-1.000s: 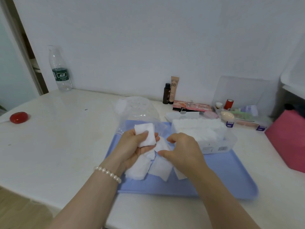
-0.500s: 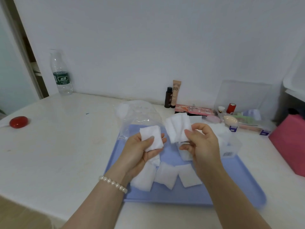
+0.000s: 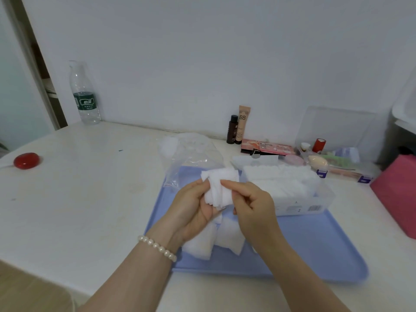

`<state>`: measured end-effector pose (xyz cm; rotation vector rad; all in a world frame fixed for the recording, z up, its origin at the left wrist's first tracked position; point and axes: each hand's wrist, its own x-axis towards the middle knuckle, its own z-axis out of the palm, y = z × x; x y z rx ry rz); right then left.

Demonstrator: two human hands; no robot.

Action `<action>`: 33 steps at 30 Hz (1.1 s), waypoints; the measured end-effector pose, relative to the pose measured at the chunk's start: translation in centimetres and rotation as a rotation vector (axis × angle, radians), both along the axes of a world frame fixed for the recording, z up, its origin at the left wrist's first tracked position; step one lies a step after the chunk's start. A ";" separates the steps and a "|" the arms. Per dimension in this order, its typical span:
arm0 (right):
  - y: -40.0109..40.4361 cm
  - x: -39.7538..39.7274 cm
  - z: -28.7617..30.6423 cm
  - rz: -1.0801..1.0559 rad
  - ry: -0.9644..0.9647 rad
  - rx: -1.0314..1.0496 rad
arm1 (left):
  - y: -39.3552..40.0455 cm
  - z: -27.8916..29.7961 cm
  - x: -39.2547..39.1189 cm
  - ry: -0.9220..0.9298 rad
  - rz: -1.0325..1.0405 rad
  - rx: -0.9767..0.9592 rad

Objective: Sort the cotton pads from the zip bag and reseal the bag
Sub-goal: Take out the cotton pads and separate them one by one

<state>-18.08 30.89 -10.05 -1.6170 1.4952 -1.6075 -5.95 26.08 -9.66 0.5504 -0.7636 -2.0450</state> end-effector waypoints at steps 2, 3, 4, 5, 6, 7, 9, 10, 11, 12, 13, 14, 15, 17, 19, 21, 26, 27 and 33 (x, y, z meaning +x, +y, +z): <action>0.0 0.2 -0.1 0.010 0.073 -0.026 | 0.0 -0.1 0.1 0.032 -0.035 0.014; 0.0 0.2 0.0 0.018 0.078 -0.045 | 0.0 -0.2 0.0 0.032 -0.037 0.010; 0.1 0.2 0.2 0.029 0.062 -0.077 | -0.1 -0.2 0.0 0.024 -0.027 0.004; 0.1 0.0 0.5 0.048 0.032 -0.114 | -0.2 -0.3 0.0 0.015 -0.018 0.000; 0.2 -0.1 0.8 0.082 -0.004 -0.141 | -0.2 -0.3 0.0 0.016 -0.024 -0.007; 0.3 -0.3 1.1 0.126 -0.040 -0.147 | -0.3 -0.2 -0.1 0.018 -0.041 -0.019; 0.4 -0.4 1.4 0.192 -0.078 -0.117 | -0.1 0.0 -0.1 0.012 -0.078 -0.055; 0.4 -0.3 1.3 0.200 -0.062 -0.095 | 0.0 0.2 0.0 0.009 -0.086 -0.066; 0.3 -0.2 1.0 0.186 -0.027 -0.077 | 0.0 0.2 0.0 0.014 -0.094 -0.066; 0.1 -0.1 0.6 0.162 0.014 -0.065 | 0.0 0.1 0.0 0.026 -0.103 -0.057; -0.1 -0.2 0.2 0.129 0.054 -0.051 | 0.0 0.1 0.0 0.046 -0.113 -0.036; -0.2 -0.2 -0.1 0.099 0.085 -0.034 | -0.1 0.0 -0.1 0.066 -0.121 -0.006; -0.4 -0.3 -0.4 0.074 0.110 -0.020 | -0.1 0.0 -0.1 0.077 -0.120 0.027; -0.5 -0.4 -0.6 0.026 0.182 -0.010 | 0.0 0.2 -0.1 0.061 -0.127 0.063; -0.4 -0.4 -0.7 -0.006 0.273 -0.008 | 0.3 0.5 -0.1 0.026 -0.149 0.039; -0.4 -0.5 -0.4 0.029 0.277 0.033 | 0.4 0.3 -0.1 -0.035 -0.108 -0.024; -0.1 -2.5 1.4 0.140 0.008 0.112 | -0.2 -0.1 0.2 -0.028 0.046 0.018; -0.2 -3.0 1.7 0.086 0.035 0.152 | -0.4 -0.1 0.3 -0.020 0.073 0.032; 0.6 -2.4 1.9 0.019 0.880 0.631 | -0.5 -0.4 0.6 -0.101 0.128 0.046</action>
